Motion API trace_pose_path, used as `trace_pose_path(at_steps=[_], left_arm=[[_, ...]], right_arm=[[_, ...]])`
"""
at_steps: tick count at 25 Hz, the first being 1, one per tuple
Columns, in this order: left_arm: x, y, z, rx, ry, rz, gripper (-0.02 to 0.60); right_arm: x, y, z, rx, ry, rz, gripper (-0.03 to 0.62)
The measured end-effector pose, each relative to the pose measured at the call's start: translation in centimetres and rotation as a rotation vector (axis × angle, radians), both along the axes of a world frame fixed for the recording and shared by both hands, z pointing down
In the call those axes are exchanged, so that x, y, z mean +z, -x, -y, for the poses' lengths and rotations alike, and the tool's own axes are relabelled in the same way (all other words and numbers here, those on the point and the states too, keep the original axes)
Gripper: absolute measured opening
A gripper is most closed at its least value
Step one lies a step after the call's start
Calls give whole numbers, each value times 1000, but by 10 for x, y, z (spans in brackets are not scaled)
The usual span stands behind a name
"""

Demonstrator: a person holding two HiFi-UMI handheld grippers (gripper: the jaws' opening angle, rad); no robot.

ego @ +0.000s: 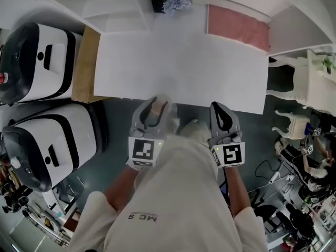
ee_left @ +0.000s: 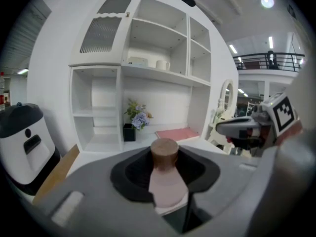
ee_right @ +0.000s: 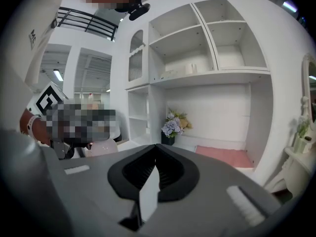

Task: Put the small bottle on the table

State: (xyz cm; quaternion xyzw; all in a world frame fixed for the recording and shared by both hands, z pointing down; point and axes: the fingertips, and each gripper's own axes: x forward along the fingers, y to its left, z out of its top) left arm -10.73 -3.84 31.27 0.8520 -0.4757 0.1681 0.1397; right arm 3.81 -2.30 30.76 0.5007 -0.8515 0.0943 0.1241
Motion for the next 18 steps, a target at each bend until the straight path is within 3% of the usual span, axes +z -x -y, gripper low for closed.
trace_pose_path(at_steps=[13, 18], left_arm=[[21, -2, 53, -94, 8, 12, 132], [49, 1, 88, -123, 3, 29, 133]], right_arm=[[24, 7, 57, -41, 1, 45, -5], [51, 8, 89, -52, 16, 51, -5]])
